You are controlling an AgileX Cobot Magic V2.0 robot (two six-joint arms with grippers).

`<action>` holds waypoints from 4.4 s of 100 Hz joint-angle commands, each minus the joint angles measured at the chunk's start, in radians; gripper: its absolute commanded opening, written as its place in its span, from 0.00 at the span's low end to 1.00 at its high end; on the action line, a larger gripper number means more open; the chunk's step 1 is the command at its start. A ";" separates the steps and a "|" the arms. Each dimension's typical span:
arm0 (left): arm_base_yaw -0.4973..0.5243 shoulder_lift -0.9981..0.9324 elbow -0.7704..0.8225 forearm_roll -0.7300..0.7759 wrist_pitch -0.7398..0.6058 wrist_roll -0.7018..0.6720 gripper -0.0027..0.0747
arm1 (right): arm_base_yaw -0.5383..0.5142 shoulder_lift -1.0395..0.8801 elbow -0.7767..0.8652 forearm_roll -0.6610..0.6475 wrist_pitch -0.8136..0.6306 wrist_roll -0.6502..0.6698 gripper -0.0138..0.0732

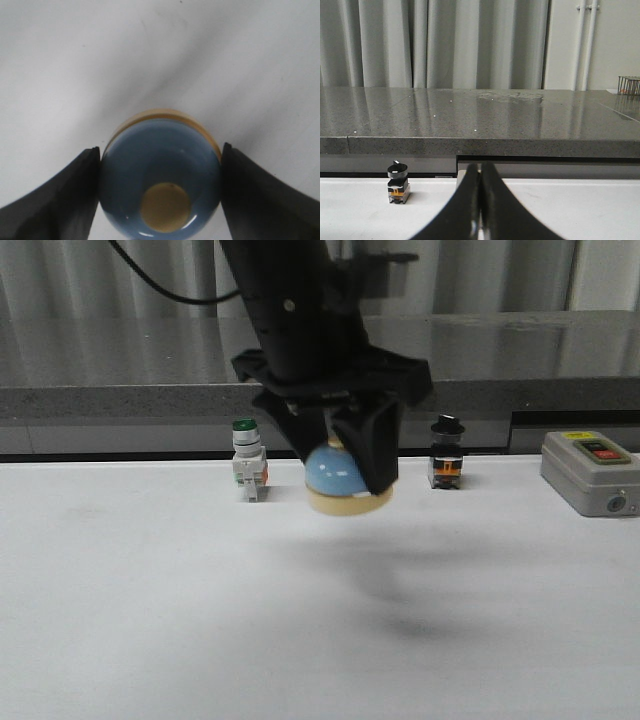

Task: Place and press bell with both arms
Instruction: 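Carry the bell toward the table centre and set it down, then open the left gripper and withdraw it from the bell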

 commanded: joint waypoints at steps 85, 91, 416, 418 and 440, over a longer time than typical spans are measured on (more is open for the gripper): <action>-0.034 0.074 -0.029 -0.020 -0.078 0.001 0.78 | -0.006 0.010 -0.015 -0.005 -0.081 -0.002 0.09; -0.034 0.066 -0.030 -0.020 -0.078 0.001 0.78 | -0.006 0.010 -0.015 -0.005 -0.081 -0.002 0.09; 0.675 -2.064 1.722 0.124 -0.975 -0.105 0.01 | -0.006 0.009 -0.015 -0.005 -0.081 -0.002 0.09; 0.675 -2.064 1.732 0.118 -0.992 -0.105 0.01 | -0.006 0.009 -0.015 -0.005 -0.081 -0.002 0.09; 0.675 -2.064 1.727 0.100 -0.951 -0.105 0.01 | -0.006 0.009 -0.015 -0.005 -0.081 -0.002 0.09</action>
